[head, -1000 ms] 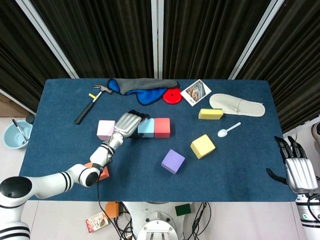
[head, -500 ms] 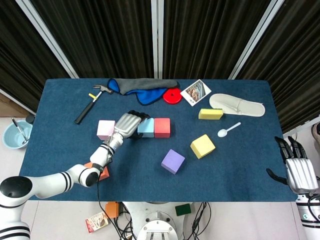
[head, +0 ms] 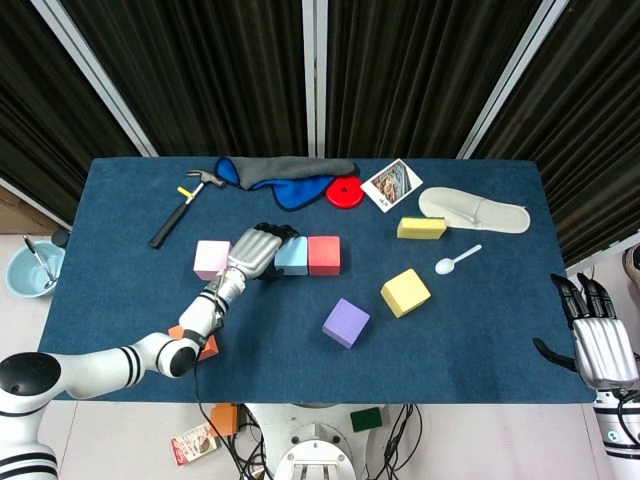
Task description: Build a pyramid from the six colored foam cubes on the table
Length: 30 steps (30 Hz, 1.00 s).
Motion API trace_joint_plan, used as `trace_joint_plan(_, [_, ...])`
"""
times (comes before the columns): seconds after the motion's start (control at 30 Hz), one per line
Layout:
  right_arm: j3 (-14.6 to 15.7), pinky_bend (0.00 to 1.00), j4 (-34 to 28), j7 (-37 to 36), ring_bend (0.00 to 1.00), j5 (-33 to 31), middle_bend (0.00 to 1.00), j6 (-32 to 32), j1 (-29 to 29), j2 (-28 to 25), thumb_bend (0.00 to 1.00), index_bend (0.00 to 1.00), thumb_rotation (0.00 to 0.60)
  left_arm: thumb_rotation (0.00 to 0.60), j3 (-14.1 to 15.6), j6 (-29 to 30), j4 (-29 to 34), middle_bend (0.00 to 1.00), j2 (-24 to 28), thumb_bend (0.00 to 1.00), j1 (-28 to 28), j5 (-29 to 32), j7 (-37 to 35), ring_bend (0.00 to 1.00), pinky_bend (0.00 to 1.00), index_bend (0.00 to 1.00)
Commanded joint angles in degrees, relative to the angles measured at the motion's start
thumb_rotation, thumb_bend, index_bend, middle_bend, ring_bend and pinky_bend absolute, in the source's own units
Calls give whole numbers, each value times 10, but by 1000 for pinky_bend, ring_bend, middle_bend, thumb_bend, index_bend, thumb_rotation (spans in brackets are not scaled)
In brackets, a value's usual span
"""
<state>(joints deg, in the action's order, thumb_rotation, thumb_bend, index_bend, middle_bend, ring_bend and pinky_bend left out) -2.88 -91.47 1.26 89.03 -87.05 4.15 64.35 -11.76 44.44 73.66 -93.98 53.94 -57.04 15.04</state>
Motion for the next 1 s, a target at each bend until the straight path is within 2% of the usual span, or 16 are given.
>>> trace_joint_plan(0.03, [0, 80, 1, -1, 12, -1, 98, 1, 0, 1, 176, 0, 600, 587, 1, 0, 0, 145, -1, 280, 1, 1, 2, 181, 174, 171])
trace_joint_plan(0.4, [0, 76, 3, -3, 12, 0, 98, 0, -1, 2, 176, 0, 600, 575, -1, 6, -2, 123, -5, 281, 2, -5, -3, 180, 176, 148])
trace_joint_plan(0.53, [-1, 76, 3, -3, 12, 1, 98, 0, -1, 2, 176, 0, 600, 567, 1, 15, 15, 112, 7, 280, -2, -12, 1, 170, 175, 144])
trace_joint_plan(0.63, [-1, 76, 3, -4, 11, 2, 98, -1, -1, 0, 176, 0, 600, 565, 6, 26, 51, 105, 40, 280, -13, -21, 3, 161, 176, 144])
trace_joint_plan(0.8, [-3, 76, 0, -3, 11, 5, 98, 0, 2, -3, 176, 0, 600, 573, 21, 57, 122, 105, 126, 280, -50, -31, 7, 161, 176, 144])
trace_joint_plan(1.0, [-3, 75, -1, 1, 11, 12, 98, 4, 8, 2, 176, 0, 600, 597, 59, 47, 160, 101, 201, 280, -86, -54, -17, 145, 169, 144])
